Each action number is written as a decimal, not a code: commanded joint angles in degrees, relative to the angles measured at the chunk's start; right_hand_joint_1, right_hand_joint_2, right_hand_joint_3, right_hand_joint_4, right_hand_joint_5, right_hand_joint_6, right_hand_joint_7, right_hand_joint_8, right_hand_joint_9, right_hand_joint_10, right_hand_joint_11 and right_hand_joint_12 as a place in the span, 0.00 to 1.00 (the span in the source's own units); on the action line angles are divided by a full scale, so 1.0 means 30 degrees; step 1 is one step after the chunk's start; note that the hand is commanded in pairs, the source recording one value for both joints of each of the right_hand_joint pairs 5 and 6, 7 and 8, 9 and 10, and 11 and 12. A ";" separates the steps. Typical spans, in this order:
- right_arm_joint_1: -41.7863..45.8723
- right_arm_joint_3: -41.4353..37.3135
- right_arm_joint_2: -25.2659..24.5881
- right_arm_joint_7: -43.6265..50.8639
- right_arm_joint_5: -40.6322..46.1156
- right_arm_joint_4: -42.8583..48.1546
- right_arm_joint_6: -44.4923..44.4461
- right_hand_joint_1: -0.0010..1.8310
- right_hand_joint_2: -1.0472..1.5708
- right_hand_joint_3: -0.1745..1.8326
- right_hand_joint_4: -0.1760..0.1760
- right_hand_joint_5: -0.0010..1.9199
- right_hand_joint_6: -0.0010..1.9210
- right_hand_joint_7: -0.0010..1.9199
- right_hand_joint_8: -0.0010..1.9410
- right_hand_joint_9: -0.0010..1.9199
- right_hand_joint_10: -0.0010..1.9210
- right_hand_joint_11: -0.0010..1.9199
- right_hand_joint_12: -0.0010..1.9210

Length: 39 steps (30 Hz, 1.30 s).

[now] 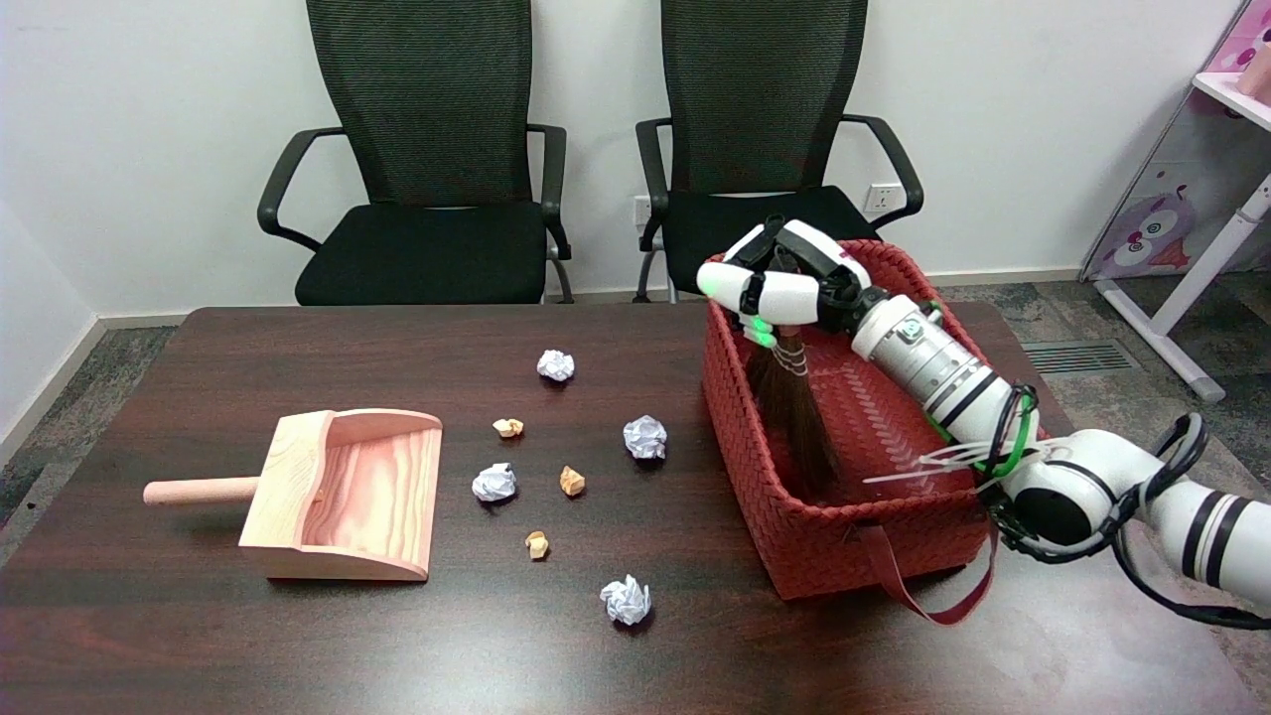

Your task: Pick up the broom by its handle.

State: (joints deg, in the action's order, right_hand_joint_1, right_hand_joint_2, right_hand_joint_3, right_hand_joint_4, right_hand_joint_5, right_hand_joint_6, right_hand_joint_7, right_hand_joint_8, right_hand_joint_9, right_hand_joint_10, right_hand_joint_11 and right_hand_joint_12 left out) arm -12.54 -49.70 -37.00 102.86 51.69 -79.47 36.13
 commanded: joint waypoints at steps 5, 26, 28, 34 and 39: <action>0.0049 -0.2168 -0.0001 0.0051 0.1490 -0.0358 -0.0426 0.50 0.98 0.57 1.00 1.00 1.00 1.00 0.99 1.00 1.00 1.00 1.00; -0.0260 -0.8610 0.0204 0.1530 0.1490 -0.3317 -0.7120 0.50 0.99 0.59 1.00 1.00 1.00 1.00 0.99 1.00 1.00 1.00 1.00; -0.0391 -0.8903 0.0204 0.1545 0.1490 -0.3550 -0.7660 0.50 0.99 0.59 1.00 1.00 1.00 1.00 0.99 1.00 1.00 1.00 1.00; -0.0625 -0.9813 0.0204 0.1545 0.1490 -0.4641 -0.9199 0.50 0.99 0.59 1.00 1.00 1.00 1.00 0.99 1.00 1.00 1.00 1.00; -0.0523 -1.0002 0.0175 0.1472 0.1490 -0.5987 -1.0332 0.50 0.99 0.59 1.00 1.00 1.00 1.00 0.99 1.00 1.00 1.00 1.00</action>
State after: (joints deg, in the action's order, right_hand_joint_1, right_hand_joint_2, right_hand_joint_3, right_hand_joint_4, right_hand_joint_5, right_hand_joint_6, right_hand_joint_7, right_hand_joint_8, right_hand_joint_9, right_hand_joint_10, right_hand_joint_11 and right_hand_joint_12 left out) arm -13.48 -71.89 -36.56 106.19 55.94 -88.29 17.80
